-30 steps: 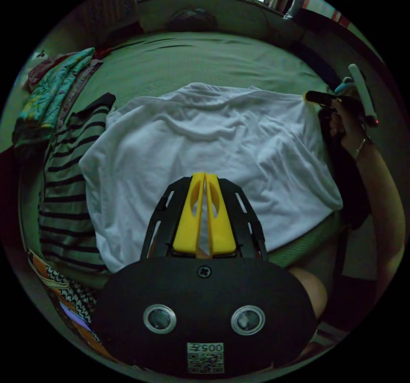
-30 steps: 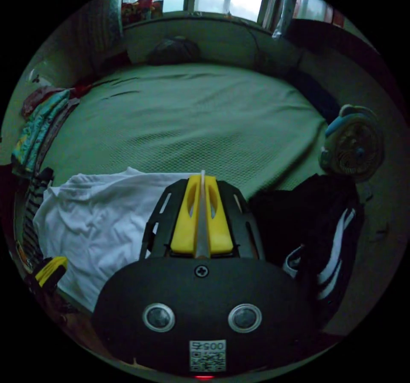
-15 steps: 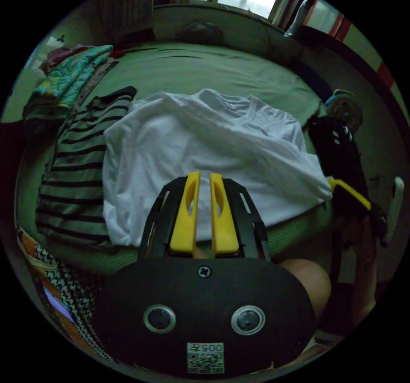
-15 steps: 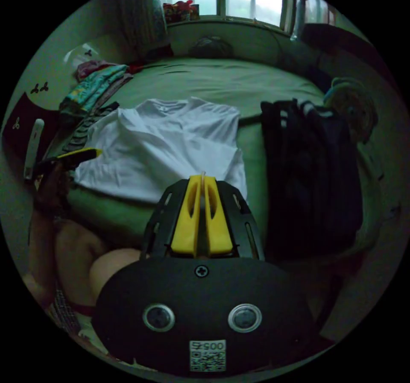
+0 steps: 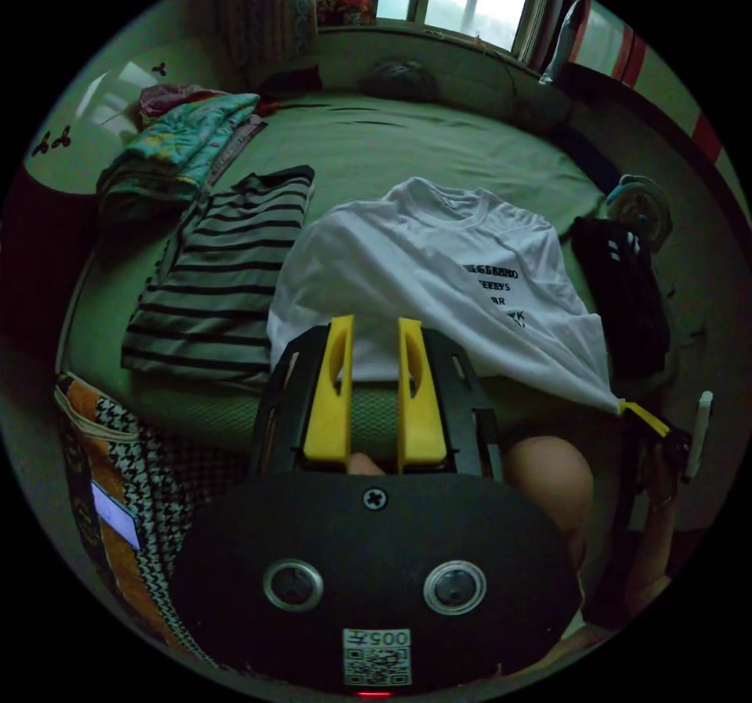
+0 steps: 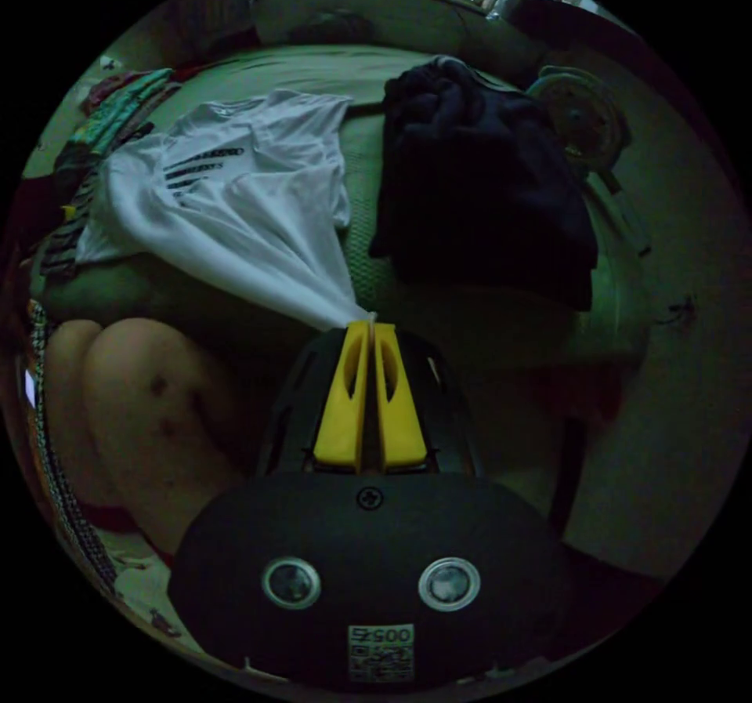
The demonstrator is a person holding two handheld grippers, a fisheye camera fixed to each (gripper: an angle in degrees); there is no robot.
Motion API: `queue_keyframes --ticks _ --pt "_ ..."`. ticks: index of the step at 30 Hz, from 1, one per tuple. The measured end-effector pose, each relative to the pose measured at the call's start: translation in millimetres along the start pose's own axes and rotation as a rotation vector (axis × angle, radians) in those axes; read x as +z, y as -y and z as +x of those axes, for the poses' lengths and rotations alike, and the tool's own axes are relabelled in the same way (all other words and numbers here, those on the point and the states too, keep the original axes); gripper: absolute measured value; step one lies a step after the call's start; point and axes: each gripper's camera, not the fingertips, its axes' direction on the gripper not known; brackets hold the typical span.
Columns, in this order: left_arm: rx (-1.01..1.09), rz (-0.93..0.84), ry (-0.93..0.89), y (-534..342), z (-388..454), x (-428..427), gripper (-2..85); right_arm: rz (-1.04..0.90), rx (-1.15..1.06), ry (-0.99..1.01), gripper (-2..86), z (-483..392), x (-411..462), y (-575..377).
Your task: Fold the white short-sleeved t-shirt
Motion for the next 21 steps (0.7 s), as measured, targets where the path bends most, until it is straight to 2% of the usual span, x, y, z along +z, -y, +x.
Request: queue_keyframes --ticks 6,9,11,17,21 --pt "0.058 0.063 -0.004 26.8 10.8 -19.8 12.4 0.048 -0.035 -0.030 -1.7 -6.4 -0.1 -1.8" --pt "0.097 0.082 0.020 51.0 19.4 -22.5 13.5 0.007 -0.030 0.059 -1.7 -6.3 1.9 1.2" --pt "0.125 0.060 0.039 65.9 25.4 -15.4 13.8 -0.024 -0.036 0.129 -1.7 -8.0 3.2 2.6" --pt "0.155 -0.117 0.105 96.2 31.8 32.8 13.8 -0.031 -0.033 0.127 -1.7 -2.5 3.3 -2.1" --pt "0.098 -0.145 0.146 94.9 26.4 35.4 8.5 -0.033 -0.040 0.133 -1.7 1.9 1.2 -9.1"
